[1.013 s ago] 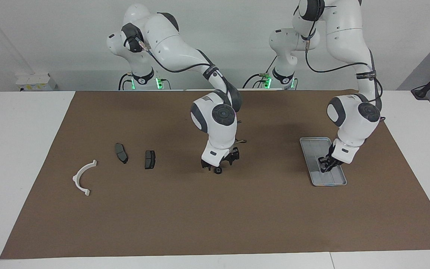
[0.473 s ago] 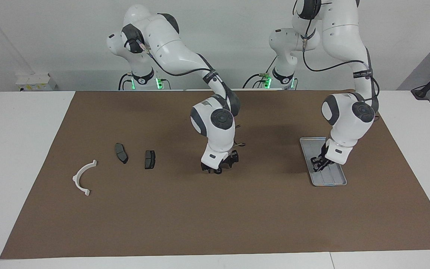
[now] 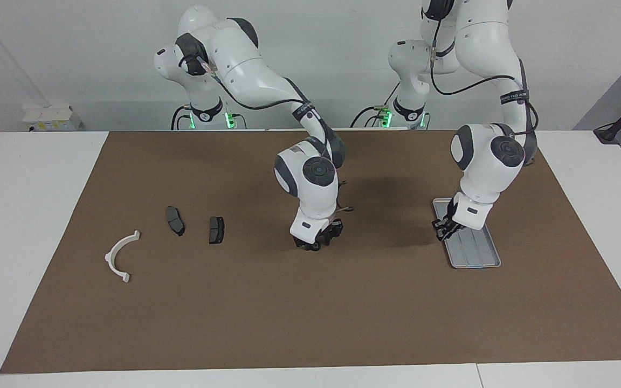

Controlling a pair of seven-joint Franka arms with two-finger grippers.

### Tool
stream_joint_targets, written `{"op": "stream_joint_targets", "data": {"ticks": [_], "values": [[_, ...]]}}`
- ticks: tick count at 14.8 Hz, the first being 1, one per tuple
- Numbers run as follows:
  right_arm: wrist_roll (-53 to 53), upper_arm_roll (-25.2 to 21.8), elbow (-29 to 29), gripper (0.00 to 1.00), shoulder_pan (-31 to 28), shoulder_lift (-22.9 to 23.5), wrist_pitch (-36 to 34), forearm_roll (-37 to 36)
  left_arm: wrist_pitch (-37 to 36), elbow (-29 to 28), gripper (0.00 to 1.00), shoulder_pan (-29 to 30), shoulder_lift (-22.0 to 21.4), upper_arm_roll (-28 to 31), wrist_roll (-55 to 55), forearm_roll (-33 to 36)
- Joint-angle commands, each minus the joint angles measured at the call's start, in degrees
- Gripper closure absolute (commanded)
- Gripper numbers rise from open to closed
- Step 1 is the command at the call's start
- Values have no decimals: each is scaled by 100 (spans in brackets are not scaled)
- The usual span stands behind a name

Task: Place bearing gear from tray to pile

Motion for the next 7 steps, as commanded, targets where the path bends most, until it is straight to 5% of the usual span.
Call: {"op": "stream_joint_targets", "data": {"ticks": [1,7], "values": [[157,33,-201,100,75,-86,61,117,-110,-58,100,-96,-99,66,-97,-85],[-146,24,53,100,-431,-569,-683,73,4,-15,100,-534,-81,66,-843,-85]]}}
